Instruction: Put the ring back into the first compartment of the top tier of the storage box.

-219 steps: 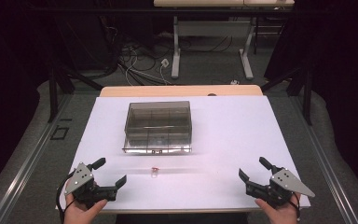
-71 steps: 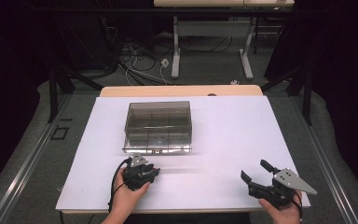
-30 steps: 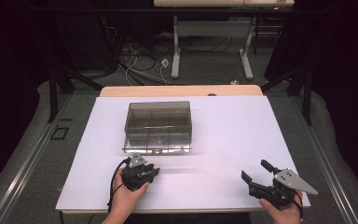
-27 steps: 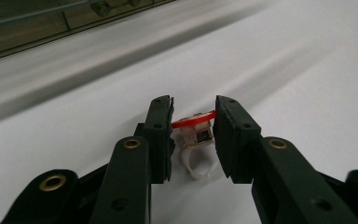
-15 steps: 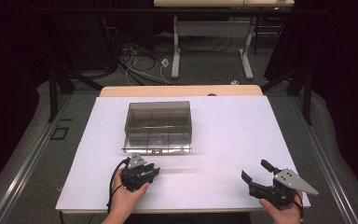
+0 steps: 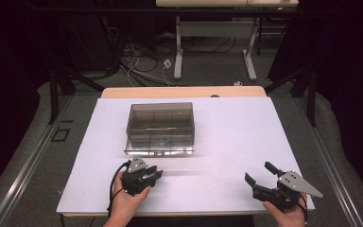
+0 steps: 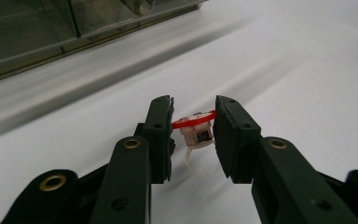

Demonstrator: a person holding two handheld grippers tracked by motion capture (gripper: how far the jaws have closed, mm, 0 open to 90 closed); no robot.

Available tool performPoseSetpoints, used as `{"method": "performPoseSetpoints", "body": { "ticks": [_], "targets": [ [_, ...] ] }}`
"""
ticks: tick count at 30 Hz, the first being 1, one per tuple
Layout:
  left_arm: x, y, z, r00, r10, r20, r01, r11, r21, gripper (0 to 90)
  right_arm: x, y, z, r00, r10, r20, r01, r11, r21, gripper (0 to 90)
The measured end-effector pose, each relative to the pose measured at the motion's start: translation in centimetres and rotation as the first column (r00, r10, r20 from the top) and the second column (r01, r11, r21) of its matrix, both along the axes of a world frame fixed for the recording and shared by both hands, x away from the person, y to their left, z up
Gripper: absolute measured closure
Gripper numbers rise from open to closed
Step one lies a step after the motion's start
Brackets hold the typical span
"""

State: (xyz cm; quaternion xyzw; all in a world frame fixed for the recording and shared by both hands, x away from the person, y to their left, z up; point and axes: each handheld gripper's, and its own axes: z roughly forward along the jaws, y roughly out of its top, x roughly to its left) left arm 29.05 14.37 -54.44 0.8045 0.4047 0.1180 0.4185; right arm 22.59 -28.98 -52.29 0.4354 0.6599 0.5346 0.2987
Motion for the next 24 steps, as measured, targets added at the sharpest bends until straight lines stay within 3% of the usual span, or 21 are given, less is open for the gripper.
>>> {"method": "performPoseSetpoints", "body": {
  "ticks": [24],
  "targets": [
    [-1.1,1.0,2.0,0.9982,0.022,0.056,-0.018,0.9979,-0.062,67.1,0.0,0.1,0.0,1.0,0.002,0.003,-0.002,1.0,0.001,15.1]
  ]
}}
